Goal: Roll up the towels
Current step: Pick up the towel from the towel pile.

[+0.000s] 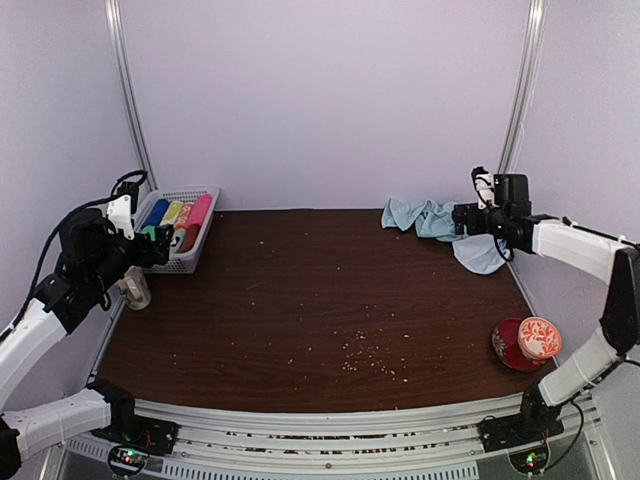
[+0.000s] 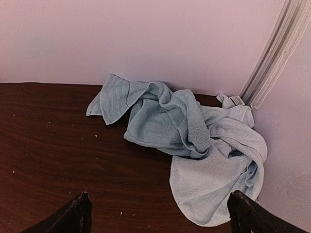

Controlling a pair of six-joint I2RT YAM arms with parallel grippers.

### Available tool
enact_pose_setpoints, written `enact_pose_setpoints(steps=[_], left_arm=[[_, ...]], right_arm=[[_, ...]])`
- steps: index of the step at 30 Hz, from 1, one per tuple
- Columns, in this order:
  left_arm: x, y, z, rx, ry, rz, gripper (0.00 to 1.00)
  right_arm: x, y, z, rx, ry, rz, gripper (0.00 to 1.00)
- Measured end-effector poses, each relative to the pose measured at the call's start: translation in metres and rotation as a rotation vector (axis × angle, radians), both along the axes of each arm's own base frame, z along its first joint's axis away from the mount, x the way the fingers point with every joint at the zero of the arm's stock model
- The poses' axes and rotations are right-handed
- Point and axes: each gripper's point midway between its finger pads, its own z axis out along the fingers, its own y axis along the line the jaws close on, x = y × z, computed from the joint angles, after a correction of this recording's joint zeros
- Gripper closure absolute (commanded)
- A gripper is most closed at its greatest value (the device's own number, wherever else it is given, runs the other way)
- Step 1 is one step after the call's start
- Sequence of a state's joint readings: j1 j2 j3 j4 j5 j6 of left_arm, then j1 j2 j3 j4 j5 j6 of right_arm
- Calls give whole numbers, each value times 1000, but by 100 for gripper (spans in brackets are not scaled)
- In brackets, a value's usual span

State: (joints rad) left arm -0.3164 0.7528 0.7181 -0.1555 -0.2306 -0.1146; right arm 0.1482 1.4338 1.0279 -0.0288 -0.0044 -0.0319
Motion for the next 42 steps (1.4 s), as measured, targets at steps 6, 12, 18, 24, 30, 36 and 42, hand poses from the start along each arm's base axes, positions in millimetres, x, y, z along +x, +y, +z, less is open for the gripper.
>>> enact_pose_setpoints(steps=[6, 12, 18, 24, 30, 36, 42], left_arm=[[3, -2, -4, 0, 14, -6, 2], [4, -2, -5, -1, 16, -6, 2], [5, -3, -6, -1, 21, -10, 2], [5, -4, -7, -4, 24, -15, 2], [7, -7, -11, -2, 37, -23, 2], [7, -7, -12, -1, 39, -24, 2], [8, -8, -13, -2, 42, -28, 2]], right_arm=[[79, -16, -49, -84, 165, -149, 6], [101, -44, -115, -135, 309, -319, 7], [93, -78, -142, -179, 366, -448, 10], [91, -103, -145, -165, 365, -514, 12], [95, -115, -150, -149, 370, -534, 16], [103, -121, -165, -147, 386, -542, 24], [99, -128, -189, -137, 441, -534, 78]])
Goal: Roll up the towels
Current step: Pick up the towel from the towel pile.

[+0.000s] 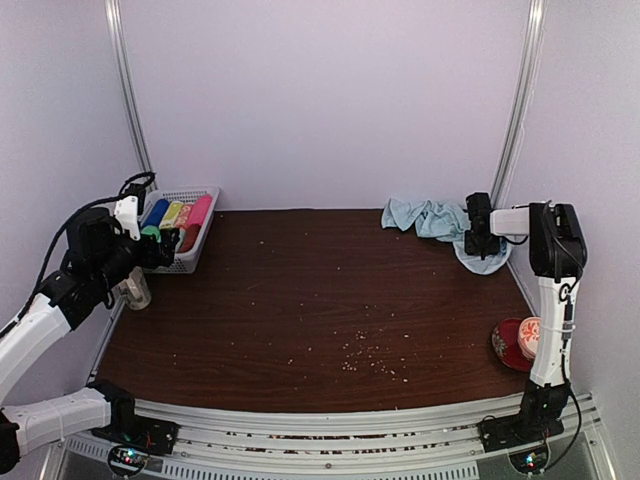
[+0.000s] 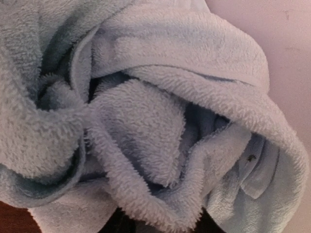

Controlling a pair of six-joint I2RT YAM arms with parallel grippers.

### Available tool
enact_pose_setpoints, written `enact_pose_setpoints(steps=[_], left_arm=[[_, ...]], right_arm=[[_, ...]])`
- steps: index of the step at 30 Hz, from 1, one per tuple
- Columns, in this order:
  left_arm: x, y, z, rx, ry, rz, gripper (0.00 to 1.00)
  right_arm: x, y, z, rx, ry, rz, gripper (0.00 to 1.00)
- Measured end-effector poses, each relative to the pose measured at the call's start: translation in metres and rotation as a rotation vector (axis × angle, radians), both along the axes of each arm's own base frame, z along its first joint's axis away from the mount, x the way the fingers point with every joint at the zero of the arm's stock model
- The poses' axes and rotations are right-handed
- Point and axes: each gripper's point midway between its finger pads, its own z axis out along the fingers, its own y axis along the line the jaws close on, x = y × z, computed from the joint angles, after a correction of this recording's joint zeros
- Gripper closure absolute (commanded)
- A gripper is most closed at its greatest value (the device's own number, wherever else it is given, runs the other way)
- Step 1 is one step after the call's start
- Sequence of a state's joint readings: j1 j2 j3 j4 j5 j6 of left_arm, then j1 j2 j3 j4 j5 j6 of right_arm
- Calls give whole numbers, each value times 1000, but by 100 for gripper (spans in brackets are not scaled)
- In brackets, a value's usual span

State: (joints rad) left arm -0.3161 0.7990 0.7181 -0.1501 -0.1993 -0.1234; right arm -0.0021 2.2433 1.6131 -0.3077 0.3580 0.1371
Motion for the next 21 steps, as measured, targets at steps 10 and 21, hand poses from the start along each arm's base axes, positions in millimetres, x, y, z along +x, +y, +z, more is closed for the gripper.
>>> enact_pose_setpoints(steps=[10, 21], left_arm=[[1, -1, -1, -2, 5, -2, 2], [1, -1, -1, -6, 5, -4, 2]], right_arm=[[2, 9, 33, 59, -77, 53, 100], [-11, 49, 221, 67, -435, 226, 100]])
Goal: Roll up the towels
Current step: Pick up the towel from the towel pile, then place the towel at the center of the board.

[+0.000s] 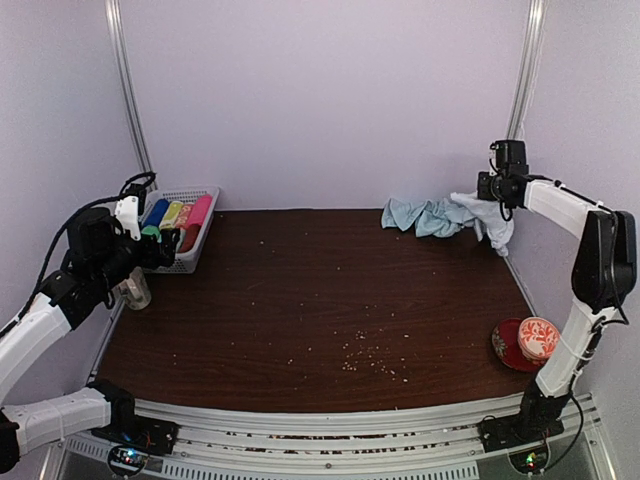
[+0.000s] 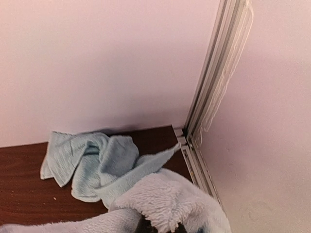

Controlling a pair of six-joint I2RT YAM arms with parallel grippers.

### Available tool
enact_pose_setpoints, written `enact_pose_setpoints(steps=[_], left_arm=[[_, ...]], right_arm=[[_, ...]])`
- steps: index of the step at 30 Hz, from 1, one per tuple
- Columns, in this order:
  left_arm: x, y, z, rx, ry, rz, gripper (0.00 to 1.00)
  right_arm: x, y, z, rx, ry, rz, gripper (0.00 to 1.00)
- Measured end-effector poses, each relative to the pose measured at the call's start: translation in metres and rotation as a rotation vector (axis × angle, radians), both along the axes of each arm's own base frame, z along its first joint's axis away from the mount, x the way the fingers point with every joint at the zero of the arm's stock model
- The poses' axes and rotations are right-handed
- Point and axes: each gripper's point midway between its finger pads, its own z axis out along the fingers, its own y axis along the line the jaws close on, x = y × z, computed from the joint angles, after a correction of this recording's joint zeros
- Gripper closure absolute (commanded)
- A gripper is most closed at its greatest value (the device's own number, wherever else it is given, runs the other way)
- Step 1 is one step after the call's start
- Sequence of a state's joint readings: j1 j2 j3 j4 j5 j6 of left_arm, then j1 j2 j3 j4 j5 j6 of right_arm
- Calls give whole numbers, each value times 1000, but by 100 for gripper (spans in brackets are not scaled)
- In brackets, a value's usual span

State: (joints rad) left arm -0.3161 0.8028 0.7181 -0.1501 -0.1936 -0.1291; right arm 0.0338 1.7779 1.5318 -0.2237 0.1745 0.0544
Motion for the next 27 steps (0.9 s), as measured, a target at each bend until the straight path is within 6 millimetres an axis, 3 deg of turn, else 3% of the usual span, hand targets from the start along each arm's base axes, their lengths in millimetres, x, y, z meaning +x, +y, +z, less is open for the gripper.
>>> enact_pose_setpoints(steps=[4, 10, 16, 20, 24, 27], left_arm=[[0, 0, 0, 0, 0, 0, 2], [0, -1, 0, -1, 0, -4, 2], [0, -3, 0, -4, 1, -15, 2], [-1, -4, 0, -5, 2, -22, 2], [-1, -6, 0, -7, 3, -32, 2], [-1, -7, -1, -8, 4, -37, 2]], right_arm=[[-12, 19, 72, -35, -153, 26, 100], [-27, 43, 135, -97, -280, 66, 100], [-55, 97, 171, -119, -336, 258, 100], [-92, 163, 188, -70, -382, 508, 100], [-121, 221, 189, -6, -381, 746, 100], [-138, 251, 182, 53, -350, 896, 100]])
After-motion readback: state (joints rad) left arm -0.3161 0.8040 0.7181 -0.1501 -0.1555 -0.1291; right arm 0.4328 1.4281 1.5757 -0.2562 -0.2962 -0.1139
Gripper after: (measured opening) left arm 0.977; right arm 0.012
